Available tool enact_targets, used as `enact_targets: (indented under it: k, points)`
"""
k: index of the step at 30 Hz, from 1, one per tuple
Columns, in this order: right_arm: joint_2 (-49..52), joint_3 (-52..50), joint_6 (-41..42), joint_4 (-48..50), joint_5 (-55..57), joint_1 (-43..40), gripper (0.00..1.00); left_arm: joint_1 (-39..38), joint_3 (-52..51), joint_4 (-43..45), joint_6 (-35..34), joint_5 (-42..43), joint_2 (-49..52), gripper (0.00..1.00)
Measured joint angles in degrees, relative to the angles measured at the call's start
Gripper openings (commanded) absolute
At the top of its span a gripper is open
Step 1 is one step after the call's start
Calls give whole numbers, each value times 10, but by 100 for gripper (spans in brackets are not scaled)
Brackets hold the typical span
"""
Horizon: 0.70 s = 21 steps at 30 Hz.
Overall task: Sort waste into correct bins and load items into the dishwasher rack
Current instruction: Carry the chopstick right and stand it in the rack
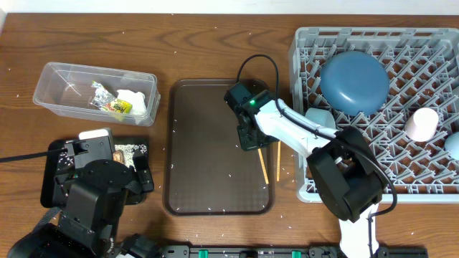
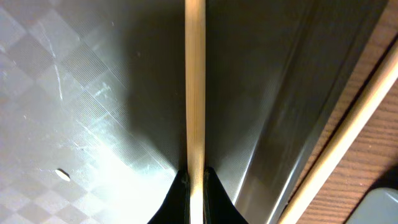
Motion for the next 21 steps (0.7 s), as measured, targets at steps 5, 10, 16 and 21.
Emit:
enact_targets:
  k: [5,10,16,21]
  points:
    - [-58,0,-11,-22,-4,-1,1,0,0,0,0,0,0,98]
    - [-202,8,-47,-45,-9,-24,1,0,0,0,0,0,0,98]
    - [-333,18,-111,-92,-6,-127,1,0,0,0,0,0,0,98]
    - [-360,18,-172,-109,14,-243,1,0,0,0,0,0,0,98]
